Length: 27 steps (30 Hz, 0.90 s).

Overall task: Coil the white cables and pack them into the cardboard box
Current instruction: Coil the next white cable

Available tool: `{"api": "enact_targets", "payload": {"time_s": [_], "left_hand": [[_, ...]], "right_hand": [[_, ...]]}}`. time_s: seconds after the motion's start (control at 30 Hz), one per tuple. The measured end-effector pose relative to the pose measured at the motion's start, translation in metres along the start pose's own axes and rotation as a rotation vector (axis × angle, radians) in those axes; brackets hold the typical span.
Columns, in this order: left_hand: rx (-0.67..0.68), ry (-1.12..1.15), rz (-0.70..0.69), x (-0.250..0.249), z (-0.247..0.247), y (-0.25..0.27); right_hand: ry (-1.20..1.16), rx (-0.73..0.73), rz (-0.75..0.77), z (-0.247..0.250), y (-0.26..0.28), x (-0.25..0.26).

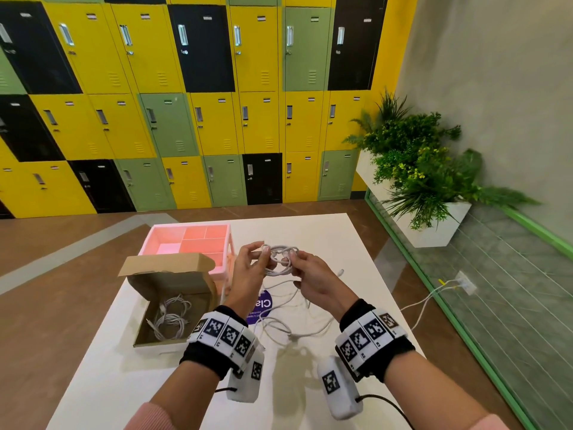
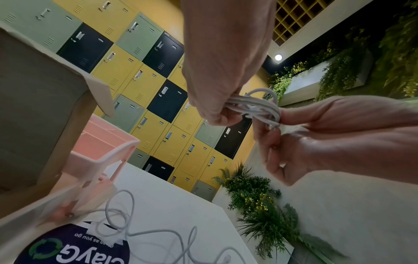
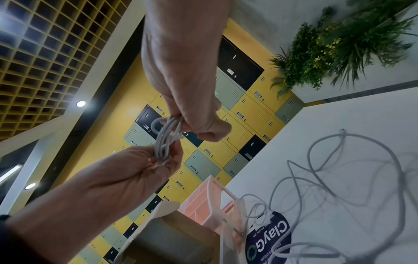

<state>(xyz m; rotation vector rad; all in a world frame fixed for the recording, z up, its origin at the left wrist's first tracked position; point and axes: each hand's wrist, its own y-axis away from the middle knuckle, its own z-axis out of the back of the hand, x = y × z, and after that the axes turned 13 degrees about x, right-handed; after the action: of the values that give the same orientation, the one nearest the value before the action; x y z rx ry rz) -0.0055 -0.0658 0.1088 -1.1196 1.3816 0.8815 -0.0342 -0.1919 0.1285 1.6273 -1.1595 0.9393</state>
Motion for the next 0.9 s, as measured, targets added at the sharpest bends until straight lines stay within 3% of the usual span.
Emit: {"api": "enact_targets", "payload": {"time_s": [0.23, 0.4, 0.6, 0.7, 0.9], "left_hand": [[0.077, -0.009, -0.008, 0.000, 0.000, -0.002], [0.148, 0.077, 0.038, 0.001, 0.002, -0.002], [0.269, 0.131, 0.105, -0.001, 0.008, -0.004], [0.231, 0.124, 0.119, -0.002, 0.012, -0.003], [0.183, 0.024, 0.096, 0.002, 0.015, -0.002]], "right_hand": [[0.022, 0.128, 0.019, 0.001, 0.003, 0.005], [0.178, 0.055, -0.006, 0.006, 0.001, 0.007], [0.238, 0.155, -0.060, 0.018, 0.007, 0.011], [0.321, 0.230, -0.125, 0.024, 0.010, 0.017], [0.417, 0.145, -0.055, 0.028, 0.011, 0.020]]}}
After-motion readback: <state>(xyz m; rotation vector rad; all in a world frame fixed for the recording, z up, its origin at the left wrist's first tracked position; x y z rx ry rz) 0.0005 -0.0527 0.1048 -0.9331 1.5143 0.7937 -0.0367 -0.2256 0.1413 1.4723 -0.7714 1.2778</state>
